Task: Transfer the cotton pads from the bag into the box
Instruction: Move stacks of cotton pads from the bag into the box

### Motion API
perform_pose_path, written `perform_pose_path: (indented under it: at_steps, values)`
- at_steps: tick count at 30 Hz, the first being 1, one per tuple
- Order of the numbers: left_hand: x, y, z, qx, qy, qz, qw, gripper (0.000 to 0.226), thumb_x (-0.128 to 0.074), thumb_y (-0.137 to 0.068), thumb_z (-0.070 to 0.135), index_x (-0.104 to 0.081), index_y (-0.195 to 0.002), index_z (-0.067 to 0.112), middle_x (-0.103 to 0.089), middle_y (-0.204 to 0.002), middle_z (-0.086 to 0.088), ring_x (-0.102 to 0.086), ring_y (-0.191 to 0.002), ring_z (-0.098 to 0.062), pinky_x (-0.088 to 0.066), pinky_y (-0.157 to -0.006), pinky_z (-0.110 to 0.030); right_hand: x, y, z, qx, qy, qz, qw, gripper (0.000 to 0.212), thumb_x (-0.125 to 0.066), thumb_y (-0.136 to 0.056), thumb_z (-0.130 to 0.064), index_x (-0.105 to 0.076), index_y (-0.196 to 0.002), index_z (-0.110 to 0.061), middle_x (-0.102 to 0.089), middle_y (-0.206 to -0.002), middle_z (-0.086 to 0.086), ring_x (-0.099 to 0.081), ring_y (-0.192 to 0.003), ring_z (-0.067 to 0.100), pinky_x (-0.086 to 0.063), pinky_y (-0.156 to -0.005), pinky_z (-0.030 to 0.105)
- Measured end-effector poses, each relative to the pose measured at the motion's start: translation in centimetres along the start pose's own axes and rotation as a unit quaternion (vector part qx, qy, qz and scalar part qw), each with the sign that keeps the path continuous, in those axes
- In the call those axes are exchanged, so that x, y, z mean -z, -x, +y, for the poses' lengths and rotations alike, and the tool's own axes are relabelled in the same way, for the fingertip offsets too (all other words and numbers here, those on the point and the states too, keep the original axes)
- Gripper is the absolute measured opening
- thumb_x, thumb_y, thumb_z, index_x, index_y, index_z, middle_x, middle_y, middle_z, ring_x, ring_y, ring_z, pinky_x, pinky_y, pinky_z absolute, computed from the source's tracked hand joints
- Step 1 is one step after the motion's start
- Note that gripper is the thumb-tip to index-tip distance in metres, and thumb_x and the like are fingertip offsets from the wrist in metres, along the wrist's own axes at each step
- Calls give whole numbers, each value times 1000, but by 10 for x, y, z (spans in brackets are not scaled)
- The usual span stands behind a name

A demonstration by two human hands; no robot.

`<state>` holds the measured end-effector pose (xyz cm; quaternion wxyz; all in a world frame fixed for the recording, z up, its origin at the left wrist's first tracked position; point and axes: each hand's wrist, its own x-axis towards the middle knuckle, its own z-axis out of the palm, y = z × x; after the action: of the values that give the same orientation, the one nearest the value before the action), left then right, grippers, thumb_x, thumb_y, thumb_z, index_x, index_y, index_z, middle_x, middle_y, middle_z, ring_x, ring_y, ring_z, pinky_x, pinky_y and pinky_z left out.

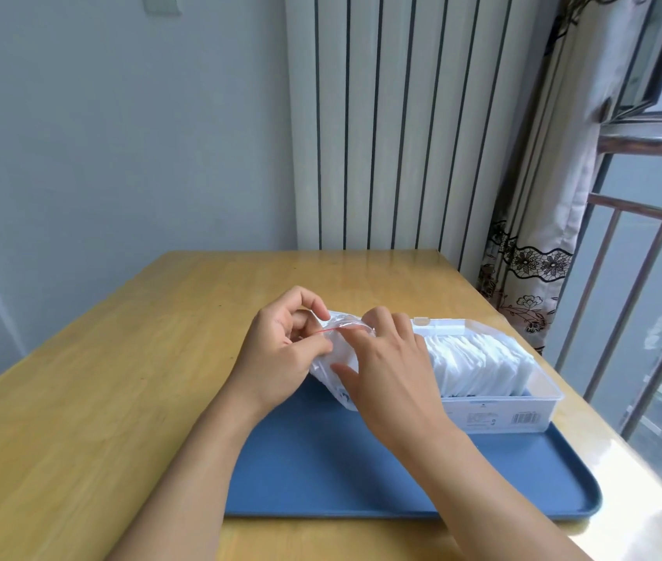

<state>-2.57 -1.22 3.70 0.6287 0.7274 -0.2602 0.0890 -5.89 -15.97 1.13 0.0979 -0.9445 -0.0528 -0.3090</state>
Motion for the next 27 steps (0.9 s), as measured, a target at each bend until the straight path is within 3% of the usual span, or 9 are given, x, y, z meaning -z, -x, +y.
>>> perform_pose_path:
  at_steps: [3,6,9,13,15,21,23,27]
  values:
    - [2,0,1,8,16,-12,1000,18,-61,-69,4,-57,-80,19,-42,-59,-4,-34,-63,-20,-34,-58,-24,-1,1,1,20,8,-21,1000,34,-71,-87,-38,-67,-120,-30,-49,-107,1,-48,-99,29,-33,-73,35]
    - [2,0,1,18,22,-27,999,20,-61,-69,3,-58,-78,21,-43,-59,-2,-35,-63,-19,-35,-56,-20,3,0,0,6,-13,-38,999,34,-65,-93,-40,-63,-126,-30,-46,-111,1,-45,-104,29,-34,-76,36]
    - [1,1,-2,7,-29,-8,1000,17,-60,-68,5,-56,-78,18,-45,-57,1,-36,-59,-19,-36,-55,-25,7,-1,-3,-5,-17,-84,996,37,-58,-98,-41,-54,-132,-29,-42,-117,-1,-40,-112,26,-36,-83,35]
    - [4,2,-6,-44,-160,17,986,20,-55,-61,8,-56,-77,22,-48,-57,4,-41,-54,-19,-42,-54,-30,7,2,-4,8,-19,-112,994,29,-60,-95,-35,-54,-122,-26,-40,-118,-4,-38,-113,23,-40,-89,35]
    - [7,1,-8,-47,-196,35,979,21,-56,-60,12,-57,-77,25,-53,-62,5,-50,-61,-23,-47,-57,-34,8,2,-3,5,-36,-114,993,26,-62,-93,-32,-56,-118,-28,-40,-117,-5,-39,-112,22,-41,-89,36]
    - [14,-1,-17,-1,-220,11,975,19,-70,-67,33,-64,-85,30,-65,-89,9,-61,-88,-7,-51,-71,-22,10,2,0,-7,-88,-101,991,19,-66,-90,-28,-63,-109,-29,-45,-114,-8,-42,-108,20,-44,-88,37]
    - [15,0,-19,10,-228,-35,973,22,-76,-70,40,-66,-88,34,-62,-96,13,-59,-95,-7,-52,-75,-23,9,2,1,-5,-89,-101,991,20,-68,-90,-30,-67,-110,-33,-46,-111,-9,-43,-108,20,-44,-87,36]
    - [10,0,-21,-6,-276,-35,960,7,-72,-86,22,-71,-86,29,-64,-93,11,-59,-97,-10,-53,-82,-32,6,3,0,16,-47,-127,991,41,-68,-89,-39,-58,-129,-44,-44,-115,-9,-40,-115,21,-39,-92,34]
